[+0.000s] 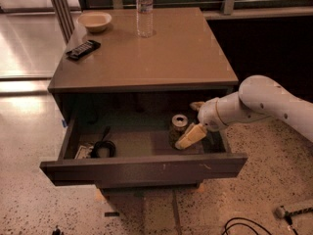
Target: Pick orange can from top drawer and place on counter
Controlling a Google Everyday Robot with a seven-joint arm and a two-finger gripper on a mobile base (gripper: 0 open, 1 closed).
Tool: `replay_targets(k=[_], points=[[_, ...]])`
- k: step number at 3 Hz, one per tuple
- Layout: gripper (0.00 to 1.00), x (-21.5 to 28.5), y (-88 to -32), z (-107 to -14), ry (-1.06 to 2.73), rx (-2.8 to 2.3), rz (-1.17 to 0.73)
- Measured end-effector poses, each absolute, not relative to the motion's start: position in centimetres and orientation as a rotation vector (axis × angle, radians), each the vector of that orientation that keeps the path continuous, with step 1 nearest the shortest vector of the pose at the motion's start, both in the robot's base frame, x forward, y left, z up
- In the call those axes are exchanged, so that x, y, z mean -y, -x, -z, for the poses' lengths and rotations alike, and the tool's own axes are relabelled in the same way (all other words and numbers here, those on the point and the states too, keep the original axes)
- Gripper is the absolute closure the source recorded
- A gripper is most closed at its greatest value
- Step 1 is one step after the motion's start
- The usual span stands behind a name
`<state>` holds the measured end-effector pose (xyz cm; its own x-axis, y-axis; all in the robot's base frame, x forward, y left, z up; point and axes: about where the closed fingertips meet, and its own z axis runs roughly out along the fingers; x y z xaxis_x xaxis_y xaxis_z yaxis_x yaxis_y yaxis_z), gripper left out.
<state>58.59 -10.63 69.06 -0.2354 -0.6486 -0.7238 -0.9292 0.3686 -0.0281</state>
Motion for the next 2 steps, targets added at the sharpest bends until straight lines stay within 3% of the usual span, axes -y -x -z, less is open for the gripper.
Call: replay_targets(k=[1, 2], points=[[0.06, 10.1, -59.7, -67.8, 1.344, -1.953, -0.546], [0.10, 9.5, -60.3, -66.5, 1.345, -1.945, -0.550]])
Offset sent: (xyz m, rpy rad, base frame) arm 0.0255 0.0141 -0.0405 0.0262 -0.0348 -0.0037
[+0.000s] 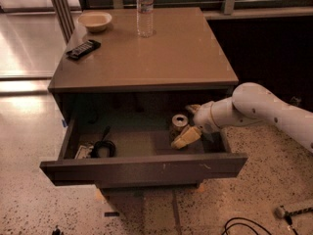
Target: Pick orange can from top drawer and place on counter
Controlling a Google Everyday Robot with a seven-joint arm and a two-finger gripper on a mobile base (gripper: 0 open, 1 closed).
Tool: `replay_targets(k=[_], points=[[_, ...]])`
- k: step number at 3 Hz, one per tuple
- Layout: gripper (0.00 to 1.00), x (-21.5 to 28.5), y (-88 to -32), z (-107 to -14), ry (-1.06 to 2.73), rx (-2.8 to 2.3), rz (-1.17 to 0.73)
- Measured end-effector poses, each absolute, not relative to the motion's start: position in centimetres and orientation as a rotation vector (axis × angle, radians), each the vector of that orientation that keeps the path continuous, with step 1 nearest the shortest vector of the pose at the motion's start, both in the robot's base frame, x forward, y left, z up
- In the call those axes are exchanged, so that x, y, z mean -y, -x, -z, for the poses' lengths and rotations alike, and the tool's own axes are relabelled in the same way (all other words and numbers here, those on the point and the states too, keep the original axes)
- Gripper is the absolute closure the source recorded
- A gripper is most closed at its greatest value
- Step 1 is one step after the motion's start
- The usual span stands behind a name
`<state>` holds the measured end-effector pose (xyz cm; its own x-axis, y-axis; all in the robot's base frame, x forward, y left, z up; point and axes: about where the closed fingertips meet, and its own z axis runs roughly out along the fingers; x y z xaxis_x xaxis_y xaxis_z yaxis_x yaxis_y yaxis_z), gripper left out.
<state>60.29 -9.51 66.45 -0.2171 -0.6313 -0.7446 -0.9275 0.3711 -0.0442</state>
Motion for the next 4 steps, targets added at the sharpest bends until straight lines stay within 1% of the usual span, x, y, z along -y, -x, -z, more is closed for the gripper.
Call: replay_targets(k=[1, 3, 4], points=[[0.29, 9.5, -60.3, -66.4, 1.345, -1.945, -0.550], [0.76, 9.5, -60.3, -66.4, 1.345, -1.945, -0.550], [0.98, 8.7, -59.8, -68.4, 1.363, -1.905, -0.571]])
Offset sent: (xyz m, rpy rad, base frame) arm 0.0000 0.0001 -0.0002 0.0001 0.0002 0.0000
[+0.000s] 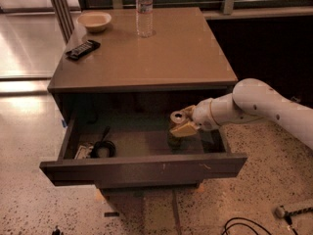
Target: Pick orange can from top drawer and place on counter
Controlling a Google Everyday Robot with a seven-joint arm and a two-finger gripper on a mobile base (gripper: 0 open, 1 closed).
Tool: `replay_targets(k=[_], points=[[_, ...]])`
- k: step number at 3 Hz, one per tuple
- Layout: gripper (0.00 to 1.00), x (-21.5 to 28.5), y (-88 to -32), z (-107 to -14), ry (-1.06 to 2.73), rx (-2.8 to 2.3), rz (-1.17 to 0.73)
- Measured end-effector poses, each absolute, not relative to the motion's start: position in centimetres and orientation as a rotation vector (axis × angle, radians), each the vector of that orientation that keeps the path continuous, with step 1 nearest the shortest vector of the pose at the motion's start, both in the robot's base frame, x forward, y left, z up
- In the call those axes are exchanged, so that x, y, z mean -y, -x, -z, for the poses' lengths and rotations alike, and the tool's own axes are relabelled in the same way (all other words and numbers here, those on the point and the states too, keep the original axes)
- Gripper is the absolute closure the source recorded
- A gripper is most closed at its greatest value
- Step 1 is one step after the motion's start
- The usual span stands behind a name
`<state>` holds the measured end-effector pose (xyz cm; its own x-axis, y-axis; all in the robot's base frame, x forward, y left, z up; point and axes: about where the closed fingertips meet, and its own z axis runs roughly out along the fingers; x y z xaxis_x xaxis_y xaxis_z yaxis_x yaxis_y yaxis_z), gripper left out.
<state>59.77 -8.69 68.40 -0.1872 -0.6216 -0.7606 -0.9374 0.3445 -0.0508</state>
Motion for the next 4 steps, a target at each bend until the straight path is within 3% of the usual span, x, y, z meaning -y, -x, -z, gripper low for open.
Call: replay_targets(k=[3, 4], points=[[1.00, 5.4, -60.3, -87.6, 1.390, -1.838, -0.533], [1.00, 5.4, -60.5, -87.8, 1.387, -1.840, -0.531]])
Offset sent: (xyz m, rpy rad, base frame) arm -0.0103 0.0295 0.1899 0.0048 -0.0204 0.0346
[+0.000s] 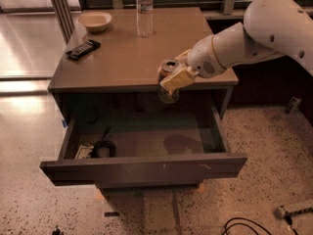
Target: Pick orange can from top drawer and place on counter
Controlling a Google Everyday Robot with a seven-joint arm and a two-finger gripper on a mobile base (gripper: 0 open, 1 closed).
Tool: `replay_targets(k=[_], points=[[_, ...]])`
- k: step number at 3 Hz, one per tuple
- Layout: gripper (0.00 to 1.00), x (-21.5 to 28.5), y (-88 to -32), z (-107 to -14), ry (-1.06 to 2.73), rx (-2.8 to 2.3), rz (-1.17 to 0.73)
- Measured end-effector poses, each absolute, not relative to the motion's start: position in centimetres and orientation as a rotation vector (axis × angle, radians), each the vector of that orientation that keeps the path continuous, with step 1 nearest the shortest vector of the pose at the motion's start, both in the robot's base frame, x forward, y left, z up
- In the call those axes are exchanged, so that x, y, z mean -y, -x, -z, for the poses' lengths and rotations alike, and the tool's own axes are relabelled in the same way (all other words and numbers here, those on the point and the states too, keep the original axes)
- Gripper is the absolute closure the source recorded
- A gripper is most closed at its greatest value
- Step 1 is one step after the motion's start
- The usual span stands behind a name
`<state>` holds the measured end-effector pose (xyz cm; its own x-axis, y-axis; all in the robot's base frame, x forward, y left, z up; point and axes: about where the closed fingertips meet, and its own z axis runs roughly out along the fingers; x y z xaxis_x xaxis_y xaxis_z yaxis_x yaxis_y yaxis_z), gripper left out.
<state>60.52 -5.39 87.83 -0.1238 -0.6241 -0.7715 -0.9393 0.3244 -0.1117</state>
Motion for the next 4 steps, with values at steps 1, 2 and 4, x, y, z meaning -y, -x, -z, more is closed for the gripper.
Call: replay_targets(k=[1, 2, 4], points=[[1.00, 5.4, -61.3, -88.9, 1.373, -1.849, -0.524], [1.00, 5.6, -63.4, -89.6, 1.354, -1.843, -0.502], [1.00, 6.6, -69.2, -89.9, 1.299, -1.843, -0.486]])
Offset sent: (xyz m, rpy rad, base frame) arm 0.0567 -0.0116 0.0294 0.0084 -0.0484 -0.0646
